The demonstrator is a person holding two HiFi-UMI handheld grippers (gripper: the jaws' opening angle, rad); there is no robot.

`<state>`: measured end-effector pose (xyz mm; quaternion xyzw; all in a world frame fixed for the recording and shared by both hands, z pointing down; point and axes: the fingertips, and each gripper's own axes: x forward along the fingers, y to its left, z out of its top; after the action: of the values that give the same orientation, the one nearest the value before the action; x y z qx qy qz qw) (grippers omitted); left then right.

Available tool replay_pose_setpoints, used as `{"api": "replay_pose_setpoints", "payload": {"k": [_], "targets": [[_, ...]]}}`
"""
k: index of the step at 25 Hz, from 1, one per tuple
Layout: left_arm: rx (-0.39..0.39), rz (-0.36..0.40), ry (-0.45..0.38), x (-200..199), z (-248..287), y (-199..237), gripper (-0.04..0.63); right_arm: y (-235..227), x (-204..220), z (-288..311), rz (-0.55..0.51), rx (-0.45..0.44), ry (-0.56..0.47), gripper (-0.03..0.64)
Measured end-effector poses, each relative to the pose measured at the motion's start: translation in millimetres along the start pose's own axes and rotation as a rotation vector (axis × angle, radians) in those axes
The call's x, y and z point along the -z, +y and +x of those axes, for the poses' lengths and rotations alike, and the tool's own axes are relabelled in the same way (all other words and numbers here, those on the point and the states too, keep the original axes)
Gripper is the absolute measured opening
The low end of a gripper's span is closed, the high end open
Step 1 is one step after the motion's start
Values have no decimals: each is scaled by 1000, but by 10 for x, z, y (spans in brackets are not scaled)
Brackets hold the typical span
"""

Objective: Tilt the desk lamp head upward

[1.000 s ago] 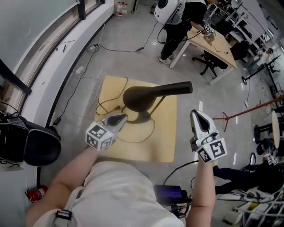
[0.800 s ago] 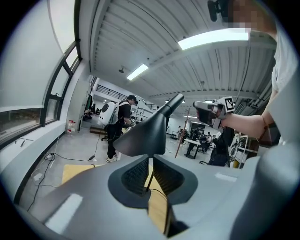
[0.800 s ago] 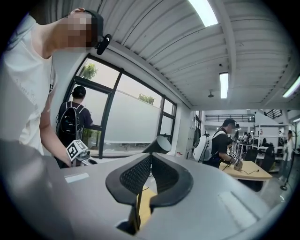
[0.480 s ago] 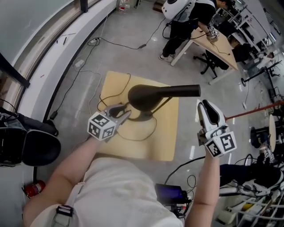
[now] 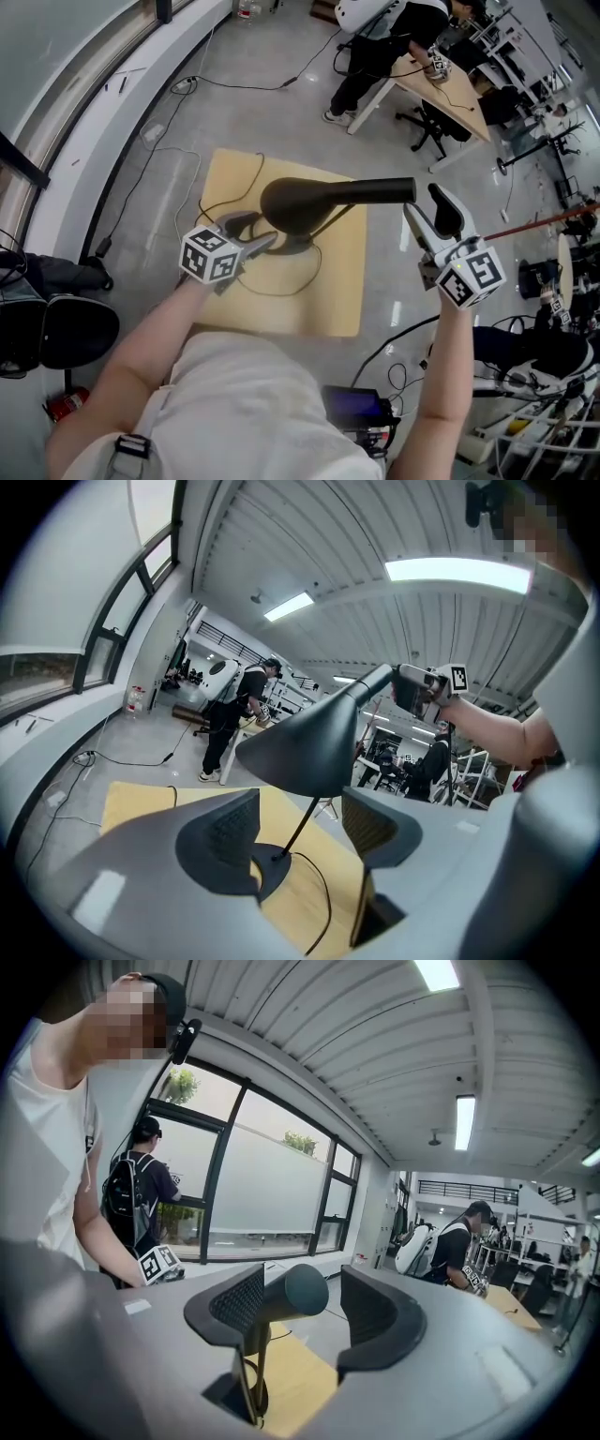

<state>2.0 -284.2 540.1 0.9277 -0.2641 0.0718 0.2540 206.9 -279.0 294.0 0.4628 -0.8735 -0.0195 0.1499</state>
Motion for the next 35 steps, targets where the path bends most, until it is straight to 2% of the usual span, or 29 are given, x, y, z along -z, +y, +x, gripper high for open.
{"api": "replay_pose_setpoints", "payload": {"k": [11, 16, 24, 35], "targets": [[28, -40, -9, -102, 85, 5, 330, -97, 12, 201, 111, -68, 55, 308], [43, -57, -15, -120, 115, 2, 331, -8, 75, 252, 91, -112, 98, 310], [12, -82, -50, -202, 130, 66, 331, 69, 126, 407, 66, -158, 138, 310], [-2, -92, -63, -223, 138, 66, 325, 84, 168, 448, -11, -159, 225, 302]]}}
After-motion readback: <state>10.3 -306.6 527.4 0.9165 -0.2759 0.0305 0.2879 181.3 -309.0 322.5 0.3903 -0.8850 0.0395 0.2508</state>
